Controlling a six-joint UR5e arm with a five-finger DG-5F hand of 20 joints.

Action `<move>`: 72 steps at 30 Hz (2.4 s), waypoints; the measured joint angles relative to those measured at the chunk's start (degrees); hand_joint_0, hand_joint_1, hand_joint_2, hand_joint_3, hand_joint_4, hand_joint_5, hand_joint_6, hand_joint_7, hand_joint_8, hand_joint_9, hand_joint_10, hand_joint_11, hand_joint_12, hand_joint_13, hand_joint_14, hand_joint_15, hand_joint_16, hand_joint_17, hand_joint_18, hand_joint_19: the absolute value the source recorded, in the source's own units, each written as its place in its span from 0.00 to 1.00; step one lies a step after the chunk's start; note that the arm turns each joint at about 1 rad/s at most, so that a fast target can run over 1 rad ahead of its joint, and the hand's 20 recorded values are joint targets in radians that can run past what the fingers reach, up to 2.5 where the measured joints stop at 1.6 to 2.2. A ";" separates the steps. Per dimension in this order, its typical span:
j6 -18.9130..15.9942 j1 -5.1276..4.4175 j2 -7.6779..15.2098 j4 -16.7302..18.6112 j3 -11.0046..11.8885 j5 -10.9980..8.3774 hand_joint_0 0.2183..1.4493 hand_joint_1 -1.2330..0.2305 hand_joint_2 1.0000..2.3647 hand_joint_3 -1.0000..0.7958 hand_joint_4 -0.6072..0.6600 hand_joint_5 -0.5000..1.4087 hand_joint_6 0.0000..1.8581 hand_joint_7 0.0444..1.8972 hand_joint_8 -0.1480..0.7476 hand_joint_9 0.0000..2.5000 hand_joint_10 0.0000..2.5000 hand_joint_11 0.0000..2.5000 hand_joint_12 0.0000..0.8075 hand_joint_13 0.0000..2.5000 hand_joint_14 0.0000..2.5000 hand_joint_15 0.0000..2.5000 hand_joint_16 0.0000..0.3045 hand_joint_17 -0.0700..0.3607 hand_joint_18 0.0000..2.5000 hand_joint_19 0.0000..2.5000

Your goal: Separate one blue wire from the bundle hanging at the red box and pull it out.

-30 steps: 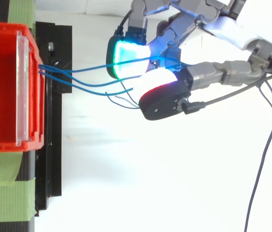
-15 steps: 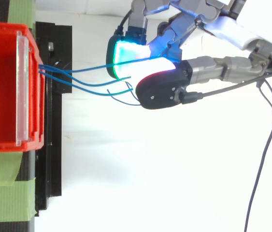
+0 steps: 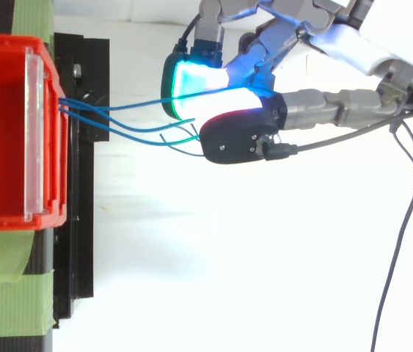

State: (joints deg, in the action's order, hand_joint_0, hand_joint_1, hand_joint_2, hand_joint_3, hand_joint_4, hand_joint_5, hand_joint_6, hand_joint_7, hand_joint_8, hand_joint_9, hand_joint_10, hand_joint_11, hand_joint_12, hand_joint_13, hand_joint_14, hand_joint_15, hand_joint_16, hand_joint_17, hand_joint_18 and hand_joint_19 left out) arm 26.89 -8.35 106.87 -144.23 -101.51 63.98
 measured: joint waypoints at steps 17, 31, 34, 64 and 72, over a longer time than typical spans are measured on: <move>0.00 -0.01 0.00 -0.03 0.00 0.00 0.32 0.24 0.01 0.36 0.62 0.14 0.39 0.63 0.53 0.29 0.01 0.44 0.44 0.47 0.05 0.70 0.18 0.45 0.26 0.40; 0.00 -0.01 0.00 0.00 -0.01 0.00 0.26 0.45 0.00 0.31 0.65 0.17 0.37 0.63 0.58 0.38 0.01 0.45 0.45 0.51 0.12 0.64 0.18 0.45 0.31 0.41; 0.00 -0.01 0.00 -0.04 0.00 0.00 0.29 0.44 0.01 0.33 0.64 0.17 0.38 0.62 0.57 0.38 0.01 0.46 0.44 0.51 0.10 0.66 0.18 0.44 0.31 0.42; 0.00 -0.07 0.00 -0.07 -0.01 0.00 0.32 0.36 0.02 0.51 0.58 0.17 0.44 0.60 0.56 0.42 0.01 0.48 0.45 0.48 0.00 0.63 0.16 0.42 0.31 0.40; 0.00 -0.05 0.00 -0.14 -0.01 -0.02 0.32 0.33 0.02 0.53 0.61 0.18 0.42 0.66 0.55 0.35 0.01 0.40 0.48 0.17 0.01 0.22 0.17 0.43 0.21 0.32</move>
State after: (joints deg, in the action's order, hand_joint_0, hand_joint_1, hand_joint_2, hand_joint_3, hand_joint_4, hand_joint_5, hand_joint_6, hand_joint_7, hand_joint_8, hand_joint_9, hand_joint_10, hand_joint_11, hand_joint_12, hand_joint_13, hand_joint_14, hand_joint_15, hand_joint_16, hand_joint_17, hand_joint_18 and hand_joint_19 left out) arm 26.89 -8.40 106.88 -144.38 -101.51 63.96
